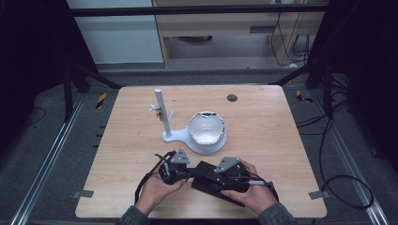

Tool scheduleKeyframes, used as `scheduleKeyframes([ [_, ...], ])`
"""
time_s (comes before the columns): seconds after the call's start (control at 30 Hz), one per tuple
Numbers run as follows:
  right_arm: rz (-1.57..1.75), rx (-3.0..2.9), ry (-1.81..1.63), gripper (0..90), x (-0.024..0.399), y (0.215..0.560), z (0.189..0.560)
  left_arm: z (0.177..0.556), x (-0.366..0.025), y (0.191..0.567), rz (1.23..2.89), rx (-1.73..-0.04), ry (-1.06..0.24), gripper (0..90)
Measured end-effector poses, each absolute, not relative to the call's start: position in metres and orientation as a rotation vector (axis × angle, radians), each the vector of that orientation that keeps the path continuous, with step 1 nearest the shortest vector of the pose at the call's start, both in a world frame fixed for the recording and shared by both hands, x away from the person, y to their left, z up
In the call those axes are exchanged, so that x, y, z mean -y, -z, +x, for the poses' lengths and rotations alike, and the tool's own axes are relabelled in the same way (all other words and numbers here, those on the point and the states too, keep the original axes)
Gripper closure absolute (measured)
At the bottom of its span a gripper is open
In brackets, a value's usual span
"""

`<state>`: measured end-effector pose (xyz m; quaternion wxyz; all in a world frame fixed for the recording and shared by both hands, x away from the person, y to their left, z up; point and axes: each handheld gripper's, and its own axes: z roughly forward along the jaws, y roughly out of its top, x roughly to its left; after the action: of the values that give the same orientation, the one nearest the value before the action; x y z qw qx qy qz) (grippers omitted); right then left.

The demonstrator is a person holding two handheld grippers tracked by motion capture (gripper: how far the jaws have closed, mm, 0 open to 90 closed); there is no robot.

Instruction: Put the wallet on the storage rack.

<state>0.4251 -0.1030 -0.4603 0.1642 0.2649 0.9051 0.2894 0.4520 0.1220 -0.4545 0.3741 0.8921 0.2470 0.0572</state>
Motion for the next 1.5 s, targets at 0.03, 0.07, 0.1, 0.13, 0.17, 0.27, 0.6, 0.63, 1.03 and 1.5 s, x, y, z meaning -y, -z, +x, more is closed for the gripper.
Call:
scheduleKeyframes([
  [0.03,0.756,-2.581,-0.818,19.7,0.103,0.461,0.425,0.452,-0.122,0.454,2.284,-0.631,-0.147,83.5],
  [0.07,0.755,-2.582,-0.816,19.7,0.103,0.461,0.426,0.453,-0.122,0.454,2.284,-0.632,-0.149,83.5],
  [0.1,0.754,-2.582,-0.822,19.7,0.102,0.461,0.426,0.453,-0.122,0.454,2.281,-0.633,-0.149,83.5],
  [0.13,0.754,-2.584,-0.820,19.7,0.102,0.462,0.426,0.453,-0.122,0.453,2.281,-0.632,-0.150,83.5],
  [0.17,0.754,-2.585,-0.817,19.7,0.102,0.462,0.427,0.454,-0.122,0.453,2.278,-0.630,-0.147,83.5],
  [0.27,0.759,-2.588,-0.814,19.5,0.101,0.463,0.427,0.454,-0.121,0.452,2.274,-0.631,-0.147,83.5],
  [0.6,0.745,-2.587,-0.760,30.5,0.098,0.466,0.432,0.455,-0.120,0.451,2.273,-0.636,-0.142,83.3],
  [0.63,0.734,-2.585,-0.746,33.9,0.097,0.466,0.433,0.456,-0.120,0.451,2.268,-0.635,-0.140,83.2],
  [1.03,0.602,-2.481,-0.675,78.2,0.096,0.461,0.434,0.458,-0.126,0.436,2.201,-0.699,-0.189,57.5],
  [1.5,0.570,-2.381,-0.869,83.9,0.132,0.439,0.435,0.463,-0.130,0.436,2.197,-0.669,-0.196,15.9],
])
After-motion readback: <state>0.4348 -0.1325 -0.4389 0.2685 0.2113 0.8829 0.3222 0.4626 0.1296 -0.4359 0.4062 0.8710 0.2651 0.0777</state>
